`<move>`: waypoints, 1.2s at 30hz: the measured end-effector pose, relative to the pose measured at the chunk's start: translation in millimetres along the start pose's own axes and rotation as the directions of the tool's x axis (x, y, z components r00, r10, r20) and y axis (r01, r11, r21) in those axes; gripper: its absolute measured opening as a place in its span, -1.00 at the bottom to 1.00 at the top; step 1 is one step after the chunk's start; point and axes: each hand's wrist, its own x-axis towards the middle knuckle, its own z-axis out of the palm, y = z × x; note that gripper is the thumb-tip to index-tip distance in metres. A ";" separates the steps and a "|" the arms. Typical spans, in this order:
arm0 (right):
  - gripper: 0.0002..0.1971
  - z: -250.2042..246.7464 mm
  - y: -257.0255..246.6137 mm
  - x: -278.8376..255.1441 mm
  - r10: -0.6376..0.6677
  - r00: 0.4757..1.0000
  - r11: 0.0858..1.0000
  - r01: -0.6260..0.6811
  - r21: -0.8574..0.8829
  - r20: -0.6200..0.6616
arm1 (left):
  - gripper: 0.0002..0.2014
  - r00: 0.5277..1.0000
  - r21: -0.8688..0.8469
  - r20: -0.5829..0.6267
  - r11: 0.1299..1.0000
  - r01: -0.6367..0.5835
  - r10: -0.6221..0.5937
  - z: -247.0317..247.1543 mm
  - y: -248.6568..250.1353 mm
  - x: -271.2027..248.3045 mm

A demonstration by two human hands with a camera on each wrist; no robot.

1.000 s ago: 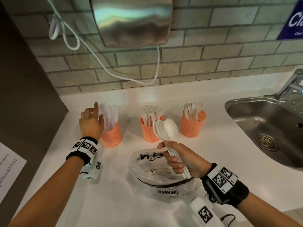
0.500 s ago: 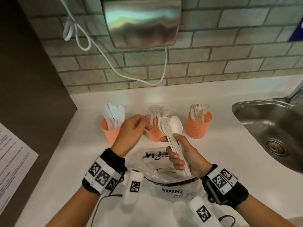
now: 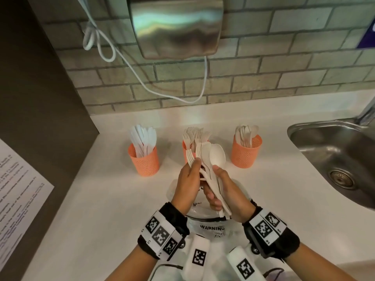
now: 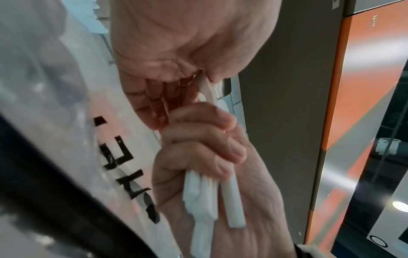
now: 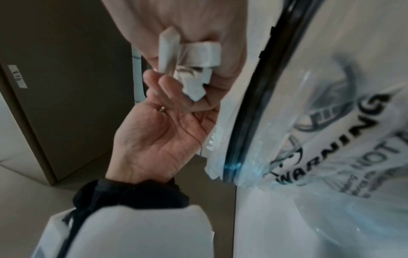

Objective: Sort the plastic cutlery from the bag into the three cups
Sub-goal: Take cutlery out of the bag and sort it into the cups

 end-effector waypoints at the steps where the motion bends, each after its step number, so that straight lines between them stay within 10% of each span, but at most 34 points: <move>1: -0.34 0.3 0.7 -1.5 0.006 1.000 1.000 -0.006 -0.003 0.013 | -0.68 1.000 0.003 0.008 1.000 0.008 -0.008 1.3 -2.4 -0.1; 6: -0.50 -0.6 5.4 -5.5 -0.025 0.999 0.999 0.026 -0.043 0.033 | -0.63 1.000 -0.063 0.017 0.998 0.018 -0.017 3.8 -6.0 -3.0; 17: -0.76 -13.7 20.5 -14.2 -0.235 0.970 0.871 0.181 -0.457 -0.064 | -0.79 0.922 -0.467 -0.380 0.845 -0.260 0.073 -36.5 32.0 4.6; 22: -0.91 -18.6 17.9 -15.1 -0.466 0.884 0.562 0.264 -0.784 -0.036 | -0.76 0.951 -0.086 -0.262 0.978 -0.190 0.161 -40.7 32.8 -6.4; 27: -0.80 -15.4 13.8 -17.3 -0.566 0.825 0.210 0.141 -0.967 -0.002 | -0.80 0.927 0.266 -0.145 0.916 -0.300 0.346 -22.3 24.8 -18.1; 36: -0.72 -8.5 15.2 -26.4 -0.548 0.836 0.065 0.038 -0.997 -0.004 | -0.80 0.886 0.703 -0.153 0.678 -0.213 0.437 -14.2 15.4 -14.1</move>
